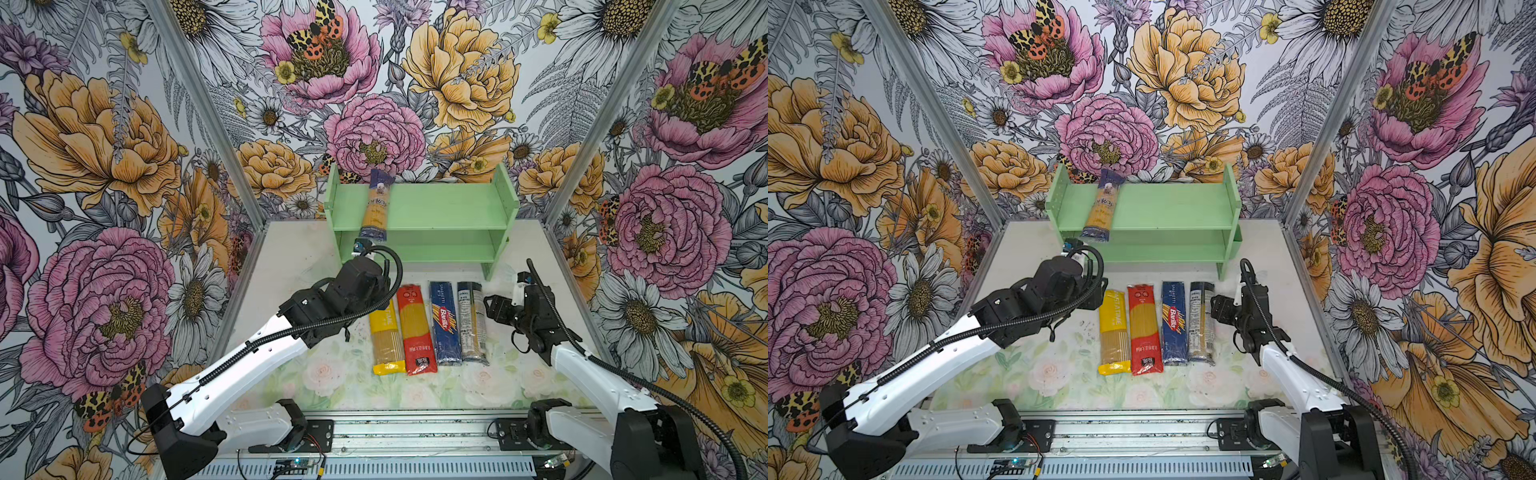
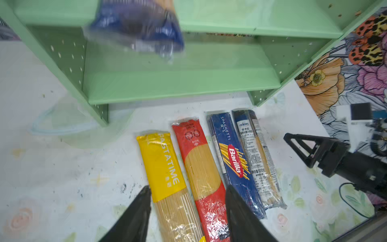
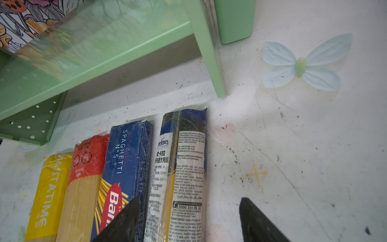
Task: Arrange pasta packages on shelves
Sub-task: Pick up the pasta bag from the center of the table.
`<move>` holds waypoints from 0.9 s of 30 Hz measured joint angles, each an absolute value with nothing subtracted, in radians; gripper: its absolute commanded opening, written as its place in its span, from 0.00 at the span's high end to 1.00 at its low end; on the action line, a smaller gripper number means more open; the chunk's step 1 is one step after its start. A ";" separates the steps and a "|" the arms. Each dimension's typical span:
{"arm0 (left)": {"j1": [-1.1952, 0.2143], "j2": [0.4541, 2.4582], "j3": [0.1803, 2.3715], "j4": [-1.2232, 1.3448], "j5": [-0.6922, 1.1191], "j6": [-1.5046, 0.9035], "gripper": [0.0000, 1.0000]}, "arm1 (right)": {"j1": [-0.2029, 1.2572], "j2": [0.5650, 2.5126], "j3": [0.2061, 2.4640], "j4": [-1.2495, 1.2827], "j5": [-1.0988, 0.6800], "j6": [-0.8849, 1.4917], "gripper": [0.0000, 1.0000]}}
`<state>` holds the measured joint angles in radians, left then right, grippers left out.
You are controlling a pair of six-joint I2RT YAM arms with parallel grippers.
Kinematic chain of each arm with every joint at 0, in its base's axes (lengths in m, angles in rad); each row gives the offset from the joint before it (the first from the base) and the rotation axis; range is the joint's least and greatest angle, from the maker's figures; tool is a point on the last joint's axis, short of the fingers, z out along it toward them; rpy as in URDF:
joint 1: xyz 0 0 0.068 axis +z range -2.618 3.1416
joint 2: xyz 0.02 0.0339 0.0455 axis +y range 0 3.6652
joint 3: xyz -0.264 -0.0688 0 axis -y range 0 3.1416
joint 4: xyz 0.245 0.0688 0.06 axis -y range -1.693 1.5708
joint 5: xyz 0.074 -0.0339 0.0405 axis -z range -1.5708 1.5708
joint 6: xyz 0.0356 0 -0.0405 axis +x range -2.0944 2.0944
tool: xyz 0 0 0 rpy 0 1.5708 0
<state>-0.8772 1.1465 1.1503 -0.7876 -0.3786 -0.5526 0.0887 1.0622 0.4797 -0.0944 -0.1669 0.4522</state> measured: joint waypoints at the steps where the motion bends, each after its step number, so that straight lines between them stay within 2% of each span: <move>1: -0.892 1.144 1.101 -0.789 -0.382 -0.589 0.30 | 0.089 1.062 0.480 -0.094 -0.167 0.454 0.22; 4: -0.928 1.151 0.987 -0.780 -0.389 -0.681 0.28 | 0.089 1.062 0.480 -0.095 -0.167 0.456 0.22; 5: -0.935 1.155 0.964 -0.778 -0.390 -0.708 0.23 | 0.089 1.062 0.480 -0.094 -0.167 0.456 0.22; 6: -0.941 1.159 0.941 -0.772 -0.394 -0.736 0.03 | 0.089 1.062 0.480 -0.094 -0.167 0.456 0.21; 7: -0.944 1.164 0.920 -0.763 -0.399 -0.762 0.01 | 0.089 1.062 0.480 -0.094 -0.168 0.456 0.21; 15: -0.955 1.264 0.805 -0.624 -0.405 -0.913 0.01 | 0.089 1.060 0.479 -0.094 -0.175 0.457 0.21; 27: -0.970 1.587 0.877 -0.548 -0.411 -0.999 0.01 | 0.089 1.060 0.466 -0.097 -0.175 0.460 0.21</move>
<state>-0.9699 1.5867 0.8772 -0.5484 -0.4110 -0.9985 0.0887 1.0595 0.4664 -0.0967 -0.1745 0.4599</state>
